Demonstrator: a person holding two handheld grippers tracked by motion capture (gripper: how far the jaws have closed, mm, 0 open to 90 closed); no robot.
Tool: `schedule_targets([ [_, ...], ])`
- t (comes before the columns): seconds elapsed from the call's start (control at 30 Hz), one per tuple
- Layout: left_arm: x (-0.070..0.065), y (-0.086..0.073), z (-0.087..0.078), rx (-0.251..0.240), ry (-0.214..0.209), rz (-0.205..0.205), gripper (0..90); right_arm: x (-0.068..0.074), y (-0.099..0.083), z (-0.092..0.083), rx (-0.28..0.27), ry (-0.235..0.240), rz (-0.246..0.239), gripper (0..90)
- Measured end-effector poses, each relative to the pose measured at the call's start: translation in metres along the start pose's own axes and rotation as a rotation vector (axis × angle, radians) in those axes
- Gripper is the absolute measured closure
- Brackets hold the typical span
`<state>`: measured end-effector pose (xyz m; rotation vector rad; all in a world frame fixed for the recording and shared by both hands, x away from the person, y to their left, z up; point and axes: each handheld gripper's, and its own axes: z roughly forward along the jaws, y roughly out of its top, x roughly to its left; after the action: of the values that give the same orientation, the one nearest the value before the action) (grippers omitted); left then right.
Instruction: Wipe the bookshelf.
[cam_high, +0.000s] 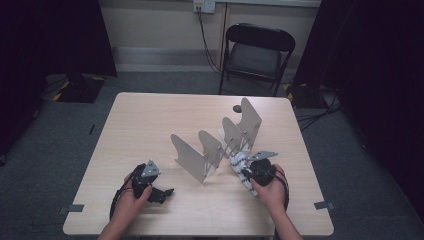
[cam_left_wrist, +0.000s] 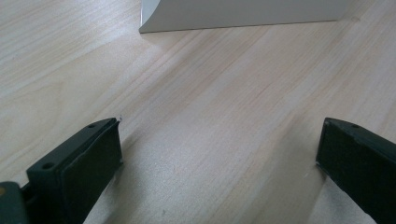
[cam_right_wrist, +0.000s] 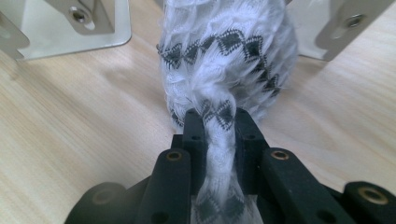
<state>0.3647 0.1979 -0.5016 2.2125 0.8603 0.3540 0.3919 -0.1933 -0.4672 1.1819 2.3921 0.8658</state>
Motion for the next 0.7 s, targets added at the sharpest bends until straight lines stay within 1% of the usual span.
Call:
schedule_targets([
  [0.1,0.0,0.0,0.0,0.0,-0.001,0.0,0.0,-0.003,0.002,-0.012,-0.021,-0.004,0.015,78.5],
  [0.17,0.0,0.0,0.0,0.0,0.0,0.0,0.0,-0.005,0.006,-0.022,-0.034,-0.013,0.015,78.5],
  [0.27,0.0,0.0,0.0,0.001,0.0,0.0,0.0,-0.008,0.013,-0.04,-0.07,-0.024,0.013,78.5],
  [0.4,0.0,0.001,0.001,0.001,0.004,-0.002,0.0,-0.011,0.026,-0.064,-0.115,-0.047,0.009,78.5],
  [0.5,0.001,0.001,0.001,0.004,0.002,0.002,0.0,-0.011,0.037,-0.076,-0.15,-0.052,0.007,78.5],
  [0.6,0.001,0.001,0.001,0.004,0.003,0.004,0.0,-0.008,0.049,-0.08,-0.169,-0.056,0.0,78.5],
  [0.7,0.001,0.001,0.001,0.005,0.003,0.005,0.0,-0.003,0.055,-0.073,-0.172,-0.053,-0.01,78.5],
])
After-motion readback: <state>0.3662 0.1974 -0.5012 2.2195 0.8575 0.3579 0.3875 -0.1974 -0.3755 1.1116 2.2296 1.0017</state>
